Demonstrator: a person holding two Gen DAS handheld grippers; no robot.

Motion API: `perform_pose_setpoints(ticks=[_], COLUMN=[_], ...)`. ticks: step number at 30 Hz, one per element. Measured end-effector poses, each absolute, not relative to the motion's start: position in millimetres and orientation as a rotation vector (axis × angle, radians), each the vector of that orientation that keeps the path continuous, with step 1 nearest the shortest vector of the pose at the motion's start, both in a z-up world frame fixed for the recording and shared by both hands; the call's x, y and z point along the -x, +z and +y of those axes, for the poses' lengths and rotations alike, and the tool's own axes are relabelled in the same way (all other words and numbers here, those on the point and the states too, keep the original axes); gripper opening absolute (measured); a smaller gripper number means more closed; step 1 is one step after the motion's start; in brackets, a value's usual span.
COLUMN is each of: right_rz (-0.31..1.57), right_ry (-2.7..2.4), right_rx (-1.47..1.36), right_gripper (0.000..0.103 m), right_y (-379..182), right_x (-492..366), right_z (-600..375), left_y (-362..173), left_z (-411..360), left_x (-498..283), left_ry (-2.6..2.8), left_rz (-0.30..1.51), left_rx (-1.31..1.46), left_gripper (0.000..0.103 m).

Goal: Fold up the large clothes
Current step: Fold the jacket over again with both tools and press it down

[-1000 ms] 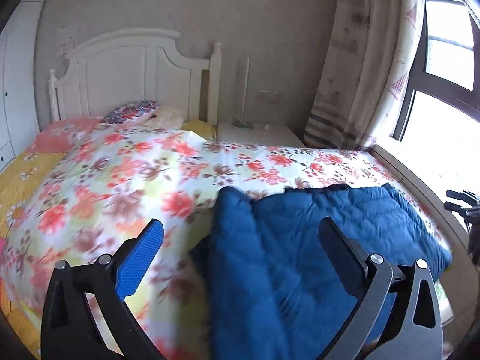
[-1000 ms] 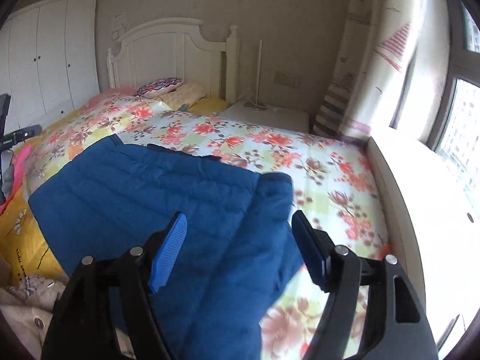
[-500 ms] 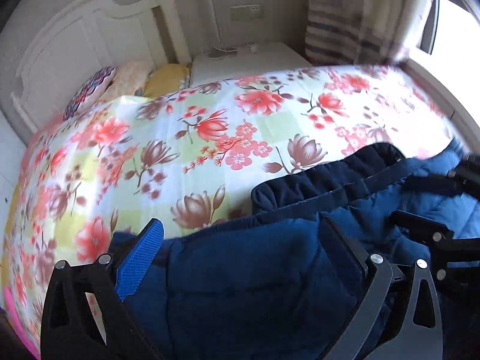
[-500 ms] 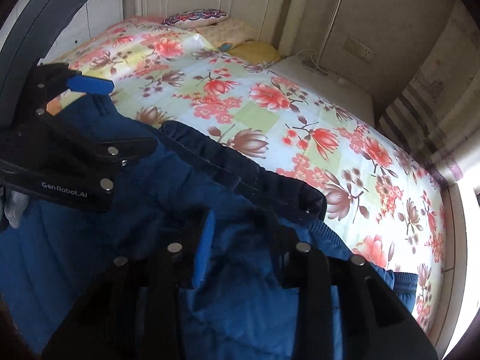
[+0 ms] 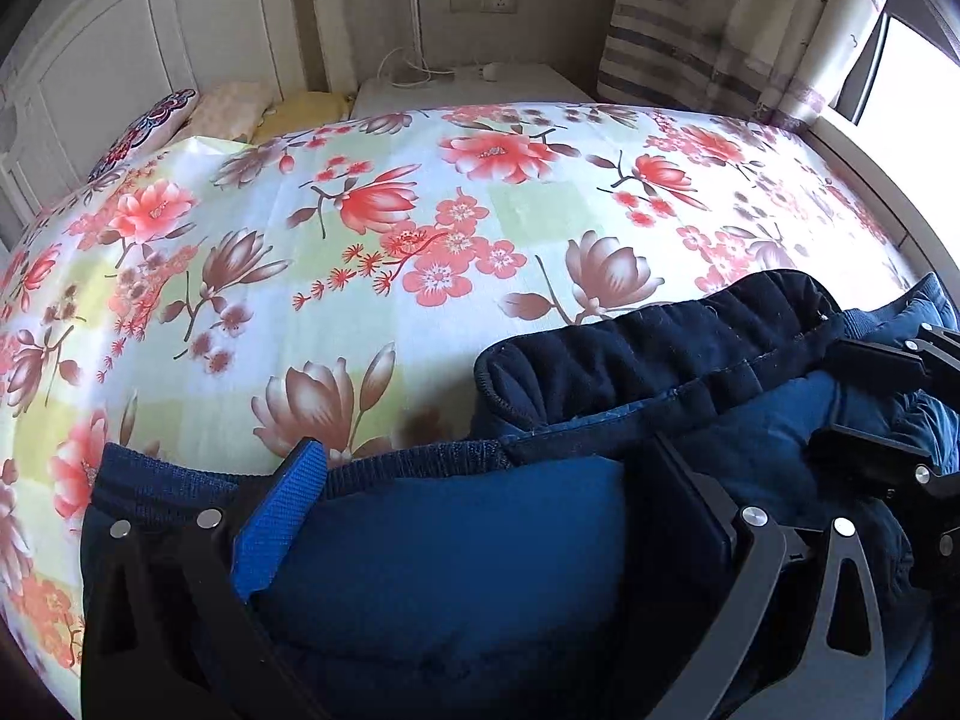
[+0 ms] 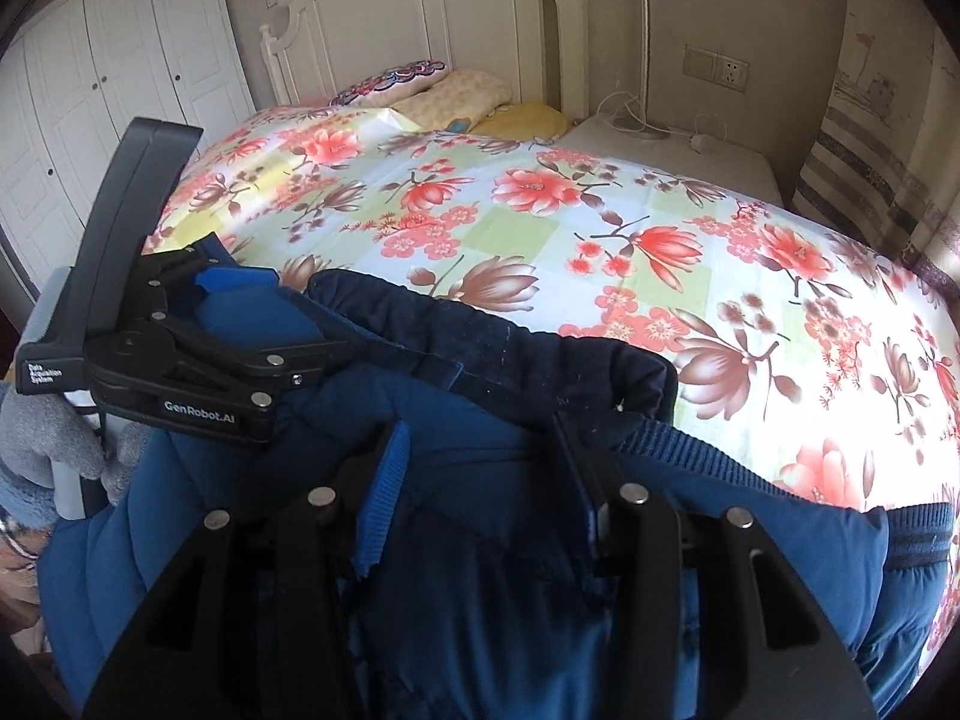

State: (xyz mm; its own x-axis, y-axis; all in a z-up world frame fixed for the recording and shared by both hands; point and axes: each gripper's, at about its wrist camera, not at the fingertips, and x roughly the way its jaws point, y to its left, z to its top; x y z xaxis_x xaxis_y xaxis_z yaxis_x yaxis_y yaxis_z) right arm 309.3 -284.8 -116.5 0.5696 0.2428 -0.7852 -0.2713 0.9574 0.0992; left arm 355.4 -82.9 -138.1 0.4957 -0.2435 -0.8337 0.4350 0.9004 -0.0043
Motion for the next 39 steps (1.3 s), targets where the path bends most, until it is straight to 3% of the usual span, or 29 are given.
perform_pose_setpoints(ticks=[6, 10, 17, 21, 26, 38, 39], right_rz=[0.892, 0.980, 0.918, 0.896, 0.932, 0.929, 0.927], right_ry=[0.270, 0.256, 0.163, -0.066, -0.158, -0.142, -0.148], right_rx=[0.119, 0.209, 0.200, 0.055, -0.228, -0.238, -0.221], right_gripper=[0.052, 0.053, 0.052, 0.067, 0.070, 0.069, 0.065], right_y=[-88.3, -124.9, -102.5, -99.3, -139.2, -132.2, -122.9], right_x=[-312.7, -326.4, -310.8, -291.3, -285.5, -281.4, -276.4], right_z=[-266.0, -247.0, -281.7, -368.6, -440.6, -440.1, -437.9], left_y=[-137.4, -137.7, -138.0, -138.2, -139.2, -137.6, -133.2], left_z=[-84.1, -83.3, -81.0, -80.1, -77.5, -57.1, -52.8], left_x=[-354.6, -354.8, -355.7, -356.3, -358.4, -371.7, -373.0], left_ry=[-0.412, -0.411, -0.423, -0.433, -0.459, -0.554, -0.542], left_rz=[0.960, 0.964, 0.968, 0.973, 0.987, 1.028, 1.036], left_rx=[-0.226, -0.220, -0.206, -0.191, -0.156, 0.027, 0.047], left_gripper=[0.099, 0.099, 0.099, 0.099, 0.099, 0.099, 0.099])
